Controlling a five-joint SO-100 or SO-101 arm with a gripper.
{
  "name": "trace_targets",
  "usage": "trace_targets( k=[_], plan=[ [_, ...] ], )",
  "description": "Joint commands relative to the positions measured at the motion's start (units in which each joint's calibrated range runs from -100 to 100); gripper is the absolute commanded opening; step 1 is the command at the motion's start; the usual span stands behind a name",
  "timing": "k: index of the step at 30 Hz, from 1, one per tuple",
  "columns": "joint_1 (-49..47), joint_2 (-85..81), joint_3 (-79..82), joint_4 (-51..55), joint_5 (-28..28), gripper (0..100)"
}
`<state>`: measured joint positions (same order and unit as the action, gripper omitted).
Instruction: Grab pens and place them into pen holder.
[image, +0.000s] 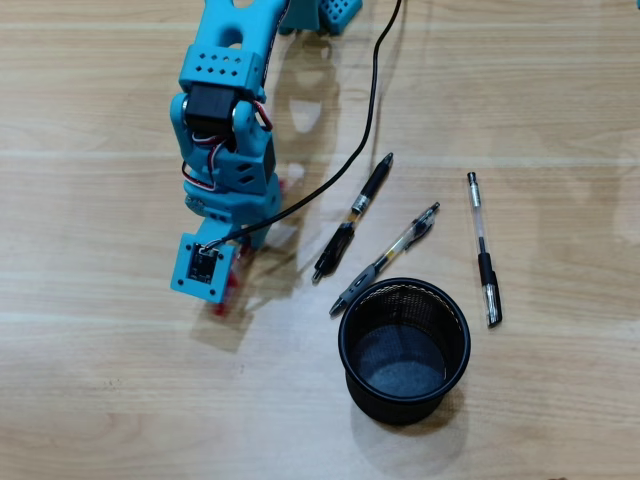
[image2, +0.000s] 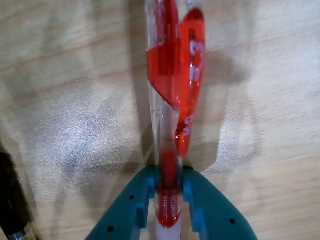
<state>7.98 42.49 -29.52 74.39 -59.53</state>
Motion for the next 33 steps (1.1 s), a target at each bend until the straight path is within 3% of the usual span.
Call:
trace_targets(
  k=[1, 8, 18, 27, 33],
  plan=[
    [1.32, -0.28, -0.18, 0.47, 0.22, 3],
    [2.32, -1.54, -0.99, 1.33, 0.38, 2],
    [1.59, -18.60, -0.18, 1.76, 3.02, 2],
    [0.50, -32.96, -0.18, 14.41, 2.86, 2],
    [-1.67, -36.24, -0.18, 14.50, 3.02, 2]
  ],
)
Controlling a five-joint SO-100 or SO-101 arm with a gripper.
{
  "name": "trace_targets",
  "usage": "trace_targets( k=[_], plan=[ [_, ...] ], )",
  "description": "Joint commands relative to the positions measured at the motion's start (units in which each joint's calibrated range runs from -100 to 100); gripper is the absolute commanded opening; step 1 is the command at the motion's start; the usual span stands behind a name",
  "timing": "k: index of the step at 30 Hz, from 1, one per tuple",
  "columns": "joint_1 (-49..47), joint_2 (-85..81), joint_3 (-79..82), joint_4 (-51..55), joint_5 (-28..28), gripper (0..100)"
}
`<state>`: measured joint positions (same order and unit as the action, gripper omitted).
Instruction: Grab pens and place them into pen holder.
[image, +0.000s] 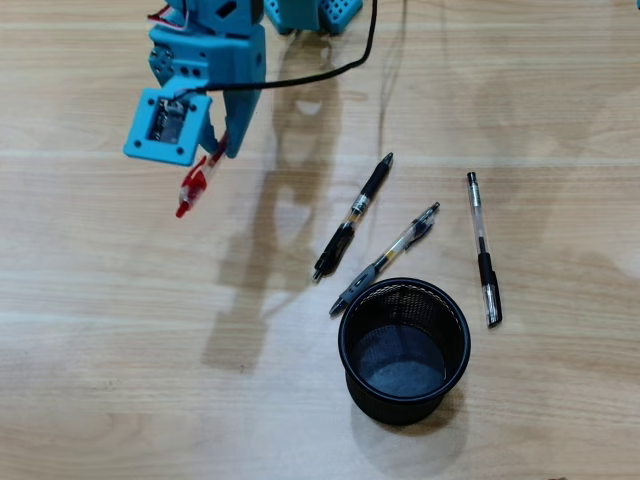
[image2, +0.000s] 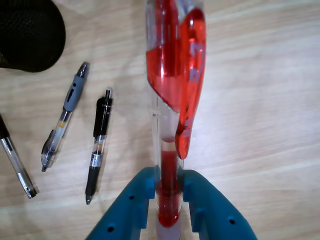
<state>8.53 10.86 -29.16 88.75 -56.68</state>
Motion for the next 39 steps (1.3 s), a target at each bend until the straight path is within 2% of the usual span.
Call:
trace_targets(
  k=[1, 4, 9, 14, 21, 29, 32, 39],
  plan=[
    [-2.94, -5.02, -0.54, 0.05, 0.26, 2],
    [-6.03, -5.77, -0.63, -4.85, 2.65, 2],
    [-11.02, -5.35, 1.27, -20.87, 8.80, 2],
    [-16.11, -5.35, 8.12, -35.59, 12.05, 2],
    [-21.55, -5.52, 16.23, -64.52, 17.53, 2],
    [-23.46, -5.19, 26.59, -95.69, 17.08, 2],
    [-23.46, -5.19, 31.55, -105.16, 13.06, 2],
    [-23.37, -3.59, 35.88, -108.77, 6.71, 2]
  ],
)
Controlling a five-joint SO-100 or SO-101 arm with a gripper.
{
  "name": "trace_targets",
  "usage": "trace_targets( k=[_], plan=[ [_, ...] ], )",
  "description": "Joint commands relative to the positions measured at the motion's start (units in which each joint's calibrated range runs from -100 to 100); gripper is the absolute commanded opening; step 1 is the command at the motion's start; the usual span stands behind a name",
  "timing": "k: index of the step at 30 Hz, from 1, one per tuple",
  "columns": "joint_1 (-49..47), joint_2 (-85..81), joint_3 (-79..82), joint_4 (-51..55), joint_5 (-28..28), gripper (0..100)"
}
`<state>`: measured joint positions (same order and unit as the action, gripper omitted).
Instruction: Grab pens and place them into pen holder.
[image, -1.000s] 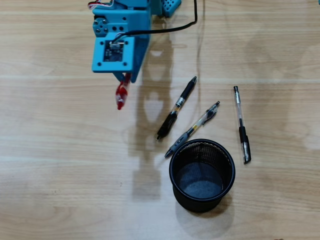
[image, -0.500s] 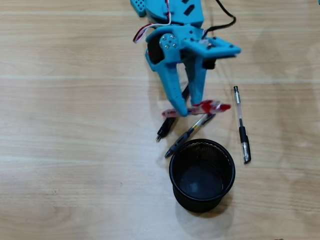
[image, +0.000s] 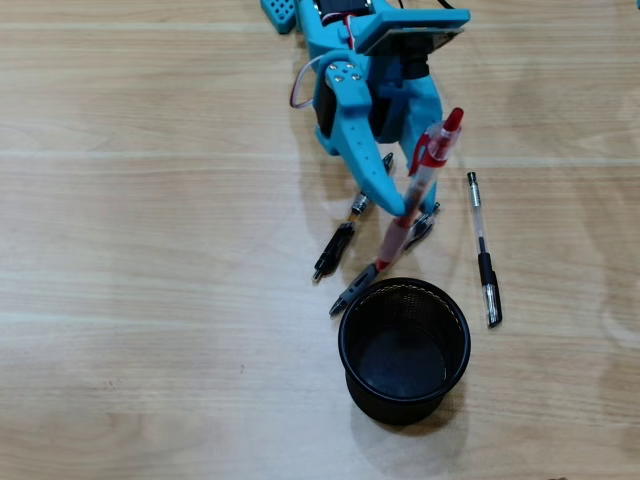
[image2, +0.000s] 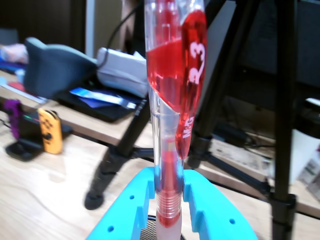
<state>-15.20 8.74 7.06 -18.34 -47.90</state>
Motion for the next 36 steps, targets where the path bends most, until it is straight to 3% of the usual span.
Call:
trace_targets(
  k=[1, 29, 36],
  plan=[
    [0.45, -0.21, -0.79, -1.68, -2.88, 2],
    [2.17, 24.74, -17.92, -2.45, -8.26, 2],
    [1.81, 23.98, -18.10, -1.85, -8.01, 15]
  ],
)
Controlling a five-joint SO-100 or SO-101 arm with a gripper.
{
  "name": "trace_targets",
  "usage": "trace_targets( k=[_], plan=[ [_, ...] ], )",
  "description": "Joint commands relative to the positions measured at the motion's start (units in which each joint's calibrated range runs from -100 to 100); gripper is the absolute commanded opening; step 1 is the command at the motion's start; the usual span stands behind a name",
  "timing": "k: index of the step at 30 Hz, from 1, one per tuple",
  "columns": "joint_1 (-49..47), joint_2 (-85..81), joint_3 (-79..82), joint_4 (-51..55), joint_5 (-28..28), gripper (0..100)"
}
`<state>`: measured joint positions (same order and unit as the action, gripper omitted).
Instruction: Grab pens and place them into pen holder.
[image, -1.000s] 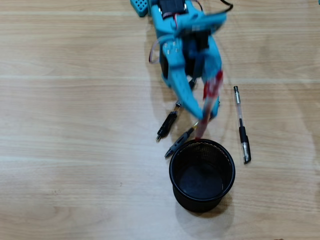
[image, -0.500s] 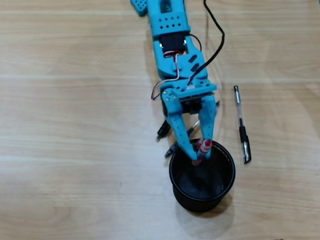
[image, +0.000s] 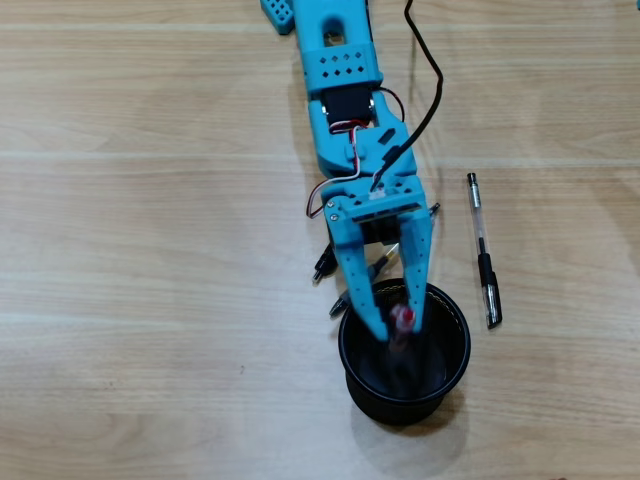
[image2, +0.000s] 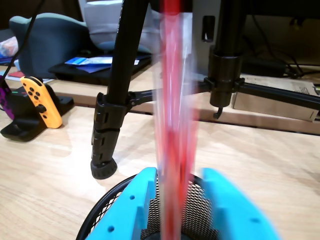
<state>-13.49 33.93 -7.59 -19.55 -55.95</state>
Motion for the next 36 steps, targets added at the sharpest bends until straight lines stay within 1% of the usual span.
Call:
trace_targets(
  k=[1, 7, 9, 13, 17, 27, 36],
  plan=[
    [0.01, -1.29, -3.45, -0.64, 0.04, 15],
    [-0.27, -4.91, -2.64, -0.38, 0.09, 15],
    [-0.27, -6.59, -2.10, -0.38, 0.14, 12],
    [-0.27, -12.21, 3.67, -0.38, 0.45, 2],
    [0.28, -20.87, 13.58, -0.38, 2.38, 2],
    [2.73, -44.55, 46.12, -0.38, 2.33, 2],
    [3.82, -61.69, 70.64, -0.38, 2.13, 2]
  ],
)
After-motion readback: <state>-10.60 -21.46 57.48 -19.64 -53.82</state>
